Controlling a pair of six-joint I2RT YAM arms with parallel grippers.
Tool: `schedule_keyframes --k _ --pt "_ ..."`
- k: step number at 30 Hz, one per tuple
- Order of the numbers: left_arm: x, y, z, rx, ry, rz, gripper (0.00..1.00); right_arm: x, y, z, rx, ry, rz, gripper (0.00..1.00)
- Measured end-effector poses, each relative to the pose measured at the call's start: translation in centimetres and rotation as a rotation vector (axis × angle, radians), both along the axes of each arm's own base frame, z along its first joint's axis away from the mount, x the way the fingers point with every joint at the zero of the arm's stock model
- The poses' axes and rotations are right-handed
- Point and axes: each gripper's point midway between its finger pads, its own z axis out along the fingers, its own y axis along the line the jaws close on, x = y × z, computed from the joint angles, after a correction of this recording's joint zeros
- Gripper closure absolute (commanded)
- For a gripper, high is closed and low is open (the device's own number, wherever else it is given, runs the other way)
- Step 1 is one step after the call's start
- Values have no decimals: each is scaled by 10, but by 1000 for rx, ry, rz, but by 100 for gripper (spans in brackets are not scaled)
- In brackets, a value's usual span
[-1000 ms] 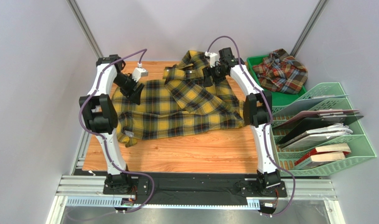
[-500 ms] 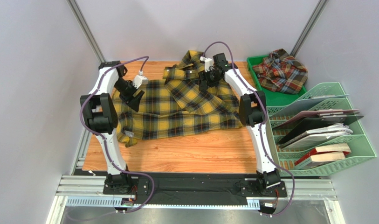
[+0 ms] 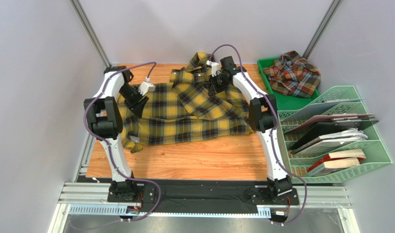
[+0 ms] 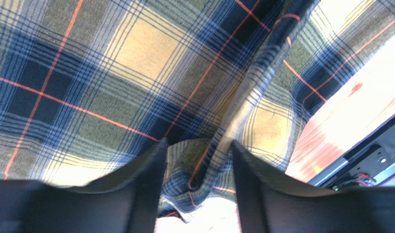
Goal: Fold and stack the long sleeve shirts
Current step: Flatten the shirt out
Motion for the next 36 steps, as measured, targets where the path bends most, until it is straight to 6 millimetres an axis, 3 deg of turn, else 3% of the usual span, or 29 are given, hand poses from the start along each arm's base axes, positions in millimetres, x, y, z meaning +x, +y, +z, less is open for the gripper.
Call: schedule_keyframes --k 2,4,5,8,12,15,16,19,22,25,28,32,34,36 --pt "0 0 0 -1 -5 -16 57 -5 -2 3 1 13 2 100" --pt "2 1 2 0 -16 -38 54 -9 -5 14 8 16 1 100" --pt "3 2 3 0 -22 -45 46 -8 -7 22 15 8 0 100" --pt "8 6 7 4 -54 -66 38 -7 -14 49 36 -25 -9 100" --pt "1 18 7 22 -52 -70 32 -5 -30 90 66 -80 -32 100" --pt "-9 23 2 29 -22 -68 33 -6 -39 104 79 -95 -42 100" --pt "-12 24 0 30 -13 -68 35 -7 -40 105 81 -93 -44 100" --pt "-19 27 -5 37 12 -74 57 -10 -42 98 75 -70 -46 100" --pt "-20 30 -6 42 12 -95 93 -15 -45 93 67 -44 -48 100" --pt "-11 33 3 53 -17 -90 100 -13 -49 94 65 -43 -58 100" --pt "21 40 38 90 -131 -39 100 -1 -61 108 69 -75 -93 100" --pt "82 47 125 134 -454 50 100 23 -91 157 101 -194 -164 100" --pt "87 46 168 139 -588 60 100 20 -106 181 119 -228 -185 100" --pt "70 41 202 144 -684 35 100 5 -120 204 137 -254 -195 100"
